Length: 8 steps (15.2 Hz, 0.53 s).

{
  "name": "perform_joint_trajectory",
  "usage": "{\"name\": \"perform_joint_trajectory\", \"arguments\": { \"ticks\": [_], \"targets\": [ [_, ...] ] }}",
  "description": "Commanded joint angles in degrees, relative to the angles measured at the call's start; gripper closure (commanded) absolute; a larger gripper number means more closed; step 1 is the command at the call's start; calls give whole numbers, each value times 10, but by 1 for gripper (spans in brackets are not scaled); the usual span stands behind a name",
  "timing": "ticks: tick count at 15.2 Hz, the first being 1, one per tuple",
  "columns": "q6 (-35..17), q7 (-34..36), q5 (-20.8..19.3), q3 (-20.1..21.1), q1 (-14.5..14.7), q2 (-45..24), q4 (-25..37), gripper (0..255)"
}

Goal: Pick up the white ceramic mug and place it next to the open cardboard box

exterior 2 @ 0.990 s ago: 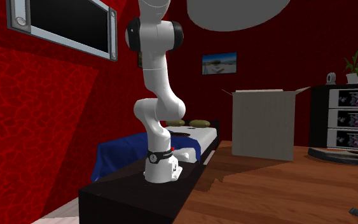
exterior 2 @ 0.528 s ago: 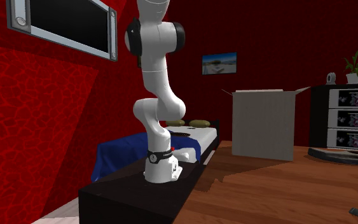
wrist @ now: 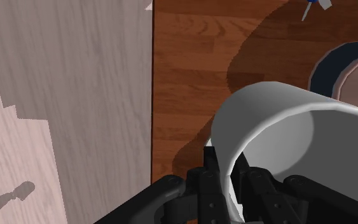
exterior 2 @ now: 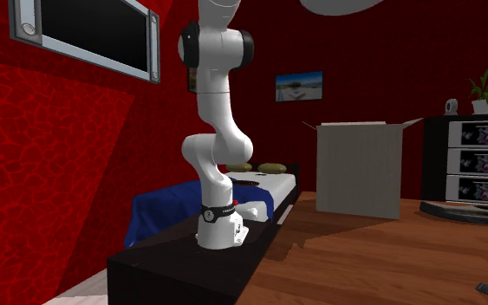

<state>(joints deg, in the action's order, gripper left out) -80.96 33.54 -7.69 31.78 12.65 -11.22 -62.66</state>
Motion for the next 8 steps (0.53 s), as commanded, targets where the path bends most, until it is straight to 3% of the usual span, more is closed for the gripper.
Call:
{"name": "perform_joint_trajectory", "arguments": {
  "ticks": [1, 8],
  "targets": [
    [-19, 9, 24, 4, -8, 46, -60, 255],
    [-42, 52, 82, 19, 3, 161, -181, 255]
  ]
}}
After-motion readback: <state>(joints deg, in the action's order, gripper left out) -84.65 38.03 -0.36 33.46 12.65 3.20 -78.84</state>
